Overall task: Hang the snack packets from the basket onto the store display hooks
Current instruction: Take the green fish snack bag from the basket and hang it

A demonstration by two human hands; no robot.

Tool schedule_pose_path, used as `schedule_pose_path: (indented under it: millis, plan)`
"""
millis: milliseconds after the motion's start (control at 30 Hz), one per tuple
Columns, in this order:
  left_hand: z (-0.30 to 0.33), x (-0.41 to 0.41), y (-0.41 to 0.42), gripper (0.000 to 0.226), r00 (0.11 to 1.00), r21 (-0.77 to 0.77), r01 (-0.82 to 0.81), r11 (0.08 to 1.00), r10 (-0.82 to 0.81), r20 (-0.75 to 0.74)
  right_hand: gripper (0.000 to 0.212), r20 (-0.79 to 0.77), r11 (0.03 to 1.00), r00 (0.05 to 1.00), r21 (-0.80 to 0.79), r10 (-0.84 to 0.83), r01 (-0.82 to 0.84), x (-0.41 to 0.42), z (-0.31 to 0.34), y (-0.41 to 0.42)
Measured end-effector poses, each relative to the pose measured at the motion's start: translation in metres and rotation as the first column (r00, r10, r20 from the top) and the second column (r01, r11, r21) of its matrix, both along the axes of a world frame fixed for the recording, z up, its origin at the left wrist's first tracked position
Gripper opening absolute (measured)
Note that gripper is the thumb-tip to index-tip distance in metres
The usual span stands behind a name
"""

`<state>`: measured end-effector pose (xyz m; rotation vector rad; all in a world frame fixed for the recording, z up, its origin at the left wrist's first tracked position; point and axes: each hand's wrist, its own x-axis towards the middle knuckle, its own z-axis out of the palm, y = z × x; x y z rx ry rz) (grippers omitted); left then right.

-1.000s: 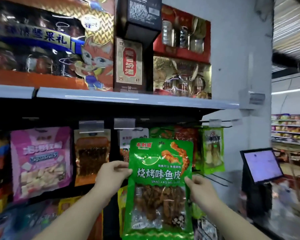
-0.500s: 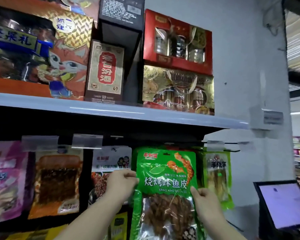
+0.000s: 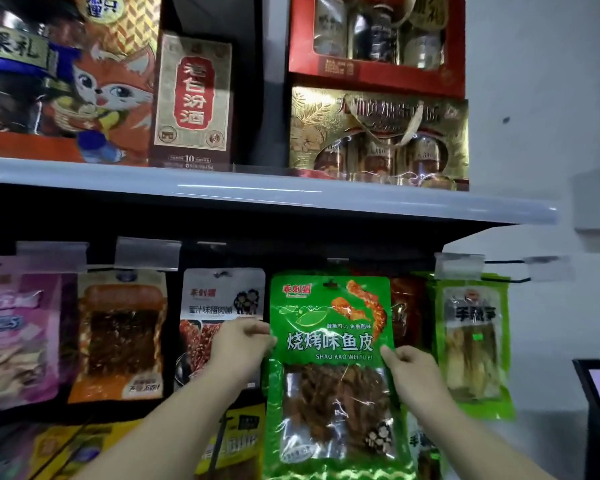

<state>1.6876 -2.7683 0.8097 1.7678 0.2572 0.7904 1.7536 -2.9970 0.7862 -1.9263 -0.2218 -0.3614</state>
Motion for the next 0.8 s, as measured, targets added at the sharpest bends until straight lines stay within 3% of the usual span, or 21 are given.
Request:
schedule_pose_path:
  millis: [233,333,567,800]
  plan:
    - [0.000,0.024,-0.001,0.024,0.999,0.042,-0.050,0.998,0.050,-0.004,0.038,-0.014,0.999,1.000,-0.028,0.024,-0.024,0.031,-0.001,0.004]
    - [0.001,0.035,0.002,0.011,0.997,0.050,-0.072,0.996,0.074,-0.037,0.039,-0.008,0.998,0.999,-0.041,0.039,-0.039,0.048,-0.004,0.008]
    - [0.002,0.068,0.013,0.017,0.985,0.109,-0.161,0.981,0.167,-0.048,0.039,-0.005,0.993,0.998,-0.100,0.067,-0.067,0.088,-0.002,0.023]
    - [0.006,0.094,0.017,0.013,0.976,0.125,-0.190,0.974,0.201,-0.084,0.040,-0.008,0.994,0.994,-0.039,0.106,-0.107,0.120,0.000,0.035]
